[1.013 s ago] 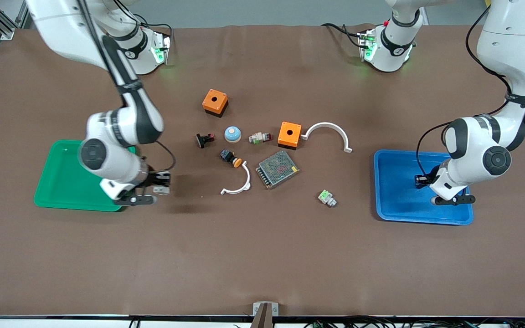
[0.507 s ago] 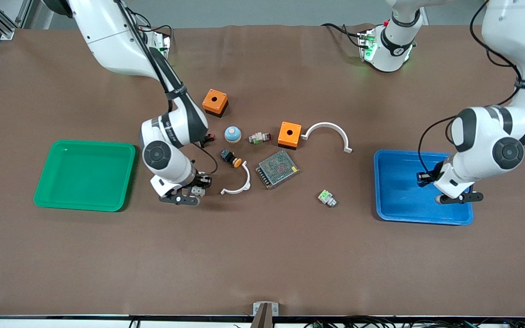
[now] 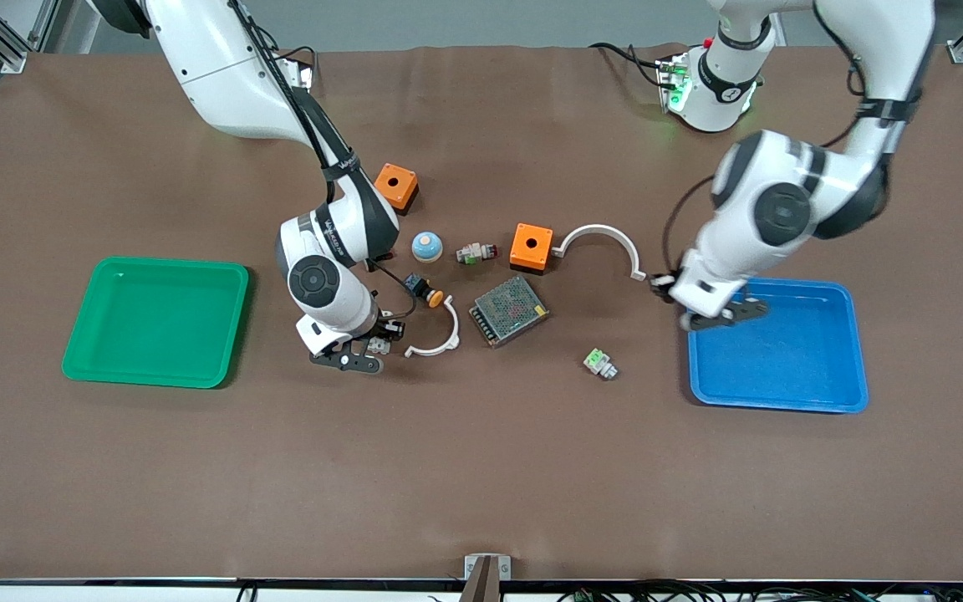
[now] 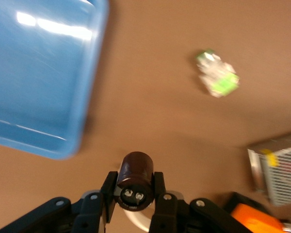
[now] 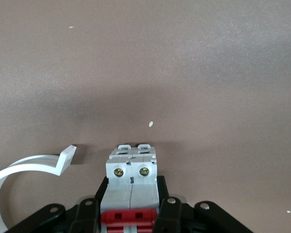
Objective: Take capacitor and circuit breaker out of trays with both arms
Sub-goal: 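Carry the breaker out of the green tray while the left gripper lifts the capacitor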
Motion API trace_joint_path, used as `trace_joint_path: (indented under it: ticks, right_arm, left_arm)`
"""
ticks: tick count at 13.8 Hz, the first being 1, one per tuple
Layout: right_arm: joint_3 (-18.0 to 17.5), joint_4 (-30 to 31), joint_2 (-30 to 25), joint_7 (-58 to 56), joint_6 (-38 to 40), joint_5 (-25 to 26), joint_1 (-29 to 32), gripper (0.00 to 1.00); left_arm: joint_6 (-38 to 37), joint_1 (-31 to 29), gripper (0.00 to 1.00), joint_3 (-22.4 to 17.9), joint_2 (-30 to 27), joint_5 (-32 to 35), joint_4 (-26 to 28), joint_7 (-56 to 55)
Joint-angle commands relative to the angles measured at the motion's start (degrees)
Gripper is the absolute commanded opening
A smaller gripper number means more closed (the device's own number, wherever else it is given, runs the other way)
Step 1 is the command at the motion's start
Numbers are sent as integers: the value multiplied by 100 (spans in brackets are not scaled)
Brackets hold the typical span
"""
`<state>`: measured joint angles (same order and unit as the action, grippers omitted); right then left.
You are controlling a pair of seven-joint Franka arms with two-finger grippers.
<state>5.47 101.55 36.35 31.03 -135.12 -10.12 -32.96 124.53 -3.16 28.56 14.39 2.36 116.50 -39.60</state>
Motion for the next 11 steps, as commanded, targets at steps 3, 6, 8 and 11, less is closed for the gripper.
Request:
trace_joint_path:
  ticks: [3,6,8,11]
  right_arm:
    - [86,-213,-57,228,100,-69,52,100]
    - [95,-933,-93,27,914,-8,411,100]
    - [104,-1382,-189,-464,1590,10,797,100]
    - [104,-1621,-680,-1421,2392,10,1430,100]
  left_arm:
    - [1018,579,16,44,616,194,276,-882]
    - [1389,641,16,44,1038,852,347,-1347]
    - [1477,641,16,44,1197,1038,338,-1427]
    - [1714,658,16,44,1364,1048,338,-1428]
